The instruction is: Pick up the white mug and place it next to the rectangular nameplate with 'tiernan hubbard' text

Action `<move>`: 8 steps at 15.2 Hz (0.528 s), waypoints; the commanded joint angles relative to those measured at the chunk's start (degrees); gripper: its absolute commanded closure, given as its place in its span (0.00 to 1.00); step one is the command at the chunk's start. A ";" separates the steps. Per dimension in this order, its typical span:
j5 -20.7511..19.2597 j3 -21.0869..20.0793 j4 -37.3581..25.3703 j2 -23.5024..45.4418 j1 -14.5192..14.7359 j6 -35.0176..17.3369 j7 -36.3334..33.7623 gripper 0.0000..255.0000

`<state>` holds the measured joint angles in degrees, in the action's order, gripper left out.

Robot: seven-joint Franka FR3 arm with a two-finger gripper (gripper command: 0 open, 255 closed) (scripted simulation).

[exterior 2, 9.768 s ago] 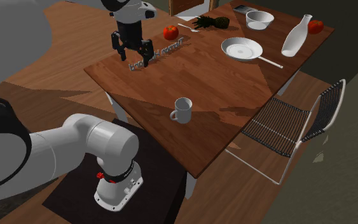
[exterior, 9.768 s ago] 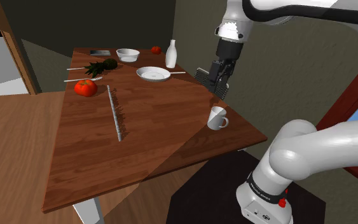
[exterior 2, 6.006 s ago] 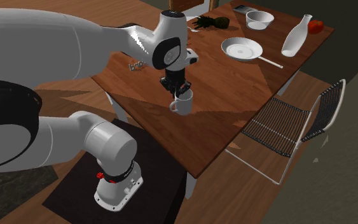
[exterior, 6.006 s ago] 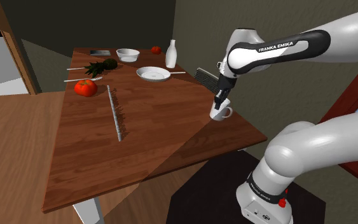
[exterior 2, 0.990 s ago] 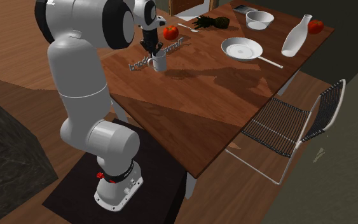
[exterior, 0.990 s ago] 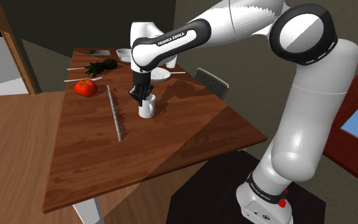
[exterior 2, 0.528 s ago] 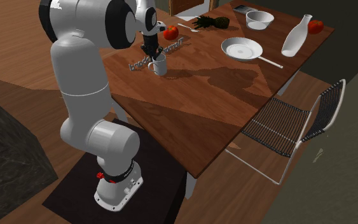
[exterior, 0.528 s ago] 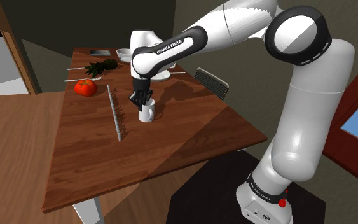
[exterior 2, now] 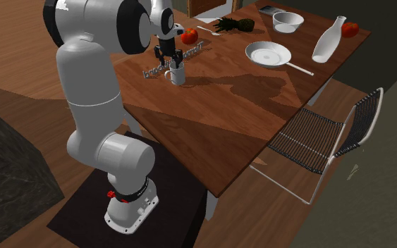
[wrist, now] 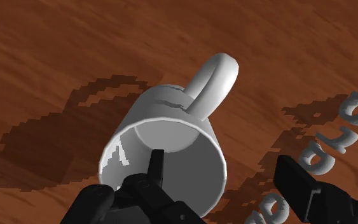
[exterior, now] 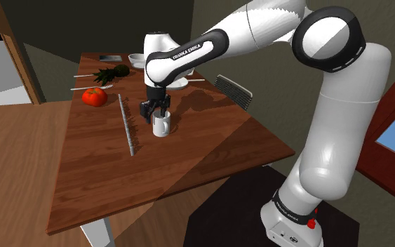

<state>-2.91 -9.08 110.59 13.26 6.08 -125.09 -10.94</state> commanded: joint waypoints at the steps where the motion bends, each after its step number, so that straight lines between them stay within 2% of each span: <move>1: 0.00 0.00 0.00 0.00 0.00 0.00 0.00 0.00; 3: 0.00 0.00 0.00 0.00 0.00 0.00 0.00 0.00; 7: 0.69 -0.18 -3.52 -3.03 -0.13 6.50 0.45 0.00; 8: 0.69 -0.17 -3.52 -3.03 -0.12 6.50 0.46 0.00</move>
<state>-2.33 -9.27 107.26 10.73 6.05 -119.33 -10.65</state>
